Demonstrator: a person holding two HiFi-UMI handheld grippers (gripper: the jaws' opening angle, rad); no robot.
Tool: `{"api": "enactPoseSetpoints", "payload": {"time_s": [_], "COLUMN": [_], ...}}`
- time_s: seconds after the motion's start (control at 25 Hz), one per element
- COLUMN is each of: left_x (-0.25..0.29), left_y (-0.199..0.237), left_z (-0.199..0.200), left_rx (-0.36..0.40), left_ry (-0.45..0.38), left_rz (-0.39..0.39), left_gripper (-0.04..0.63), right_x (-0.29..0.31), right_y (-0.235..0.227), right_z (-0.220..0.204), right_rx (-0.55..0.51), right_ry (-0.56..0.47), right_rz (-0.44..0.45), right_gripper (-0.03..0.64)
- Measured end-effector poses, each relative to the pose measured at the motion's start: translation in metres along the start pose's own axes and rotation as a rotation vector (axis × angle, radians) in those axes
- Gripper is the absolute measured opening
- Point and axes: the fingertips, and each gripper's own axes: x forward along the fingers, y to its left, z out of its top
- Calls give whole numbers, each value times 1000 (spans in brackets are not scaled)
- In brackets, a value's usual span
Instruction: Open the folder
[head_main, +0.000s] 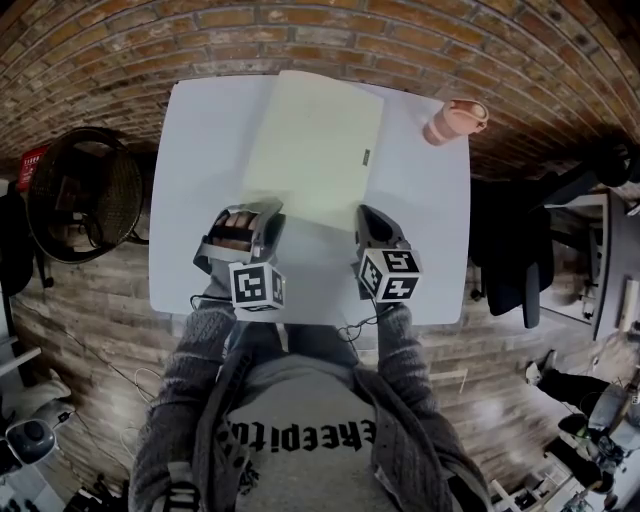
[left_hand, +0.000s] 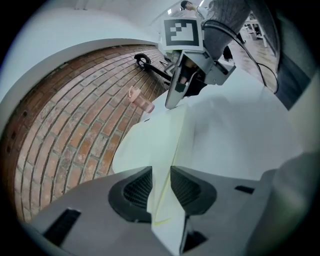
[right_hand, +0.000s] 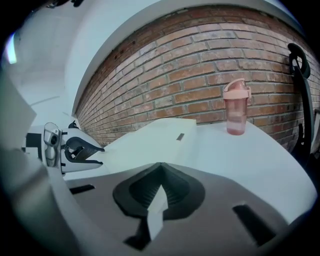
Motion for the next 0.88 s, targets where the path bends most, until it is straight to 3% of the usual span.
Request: {"api": "enactPoseSetpoints", "payload": {"time_s": [0.2,0.44,0.88], "left_x": [-2,-2,7], "left_y": [2,11,9], "left_z": [2,11,18], "left_rx": [54,41,69], "left_ry": [26,13,7], "left_rz": [1,35,30], "left_gripper": [95,95,85], "right_x": [1,1,3], "right_y": [1,-2,-1], "right_z": [0,0,2], "right_rx": [2,1,10], "right_ry": [-3,0,-2], "right_rz": [17,25,26], "right_gripper": [3,3,3]}}
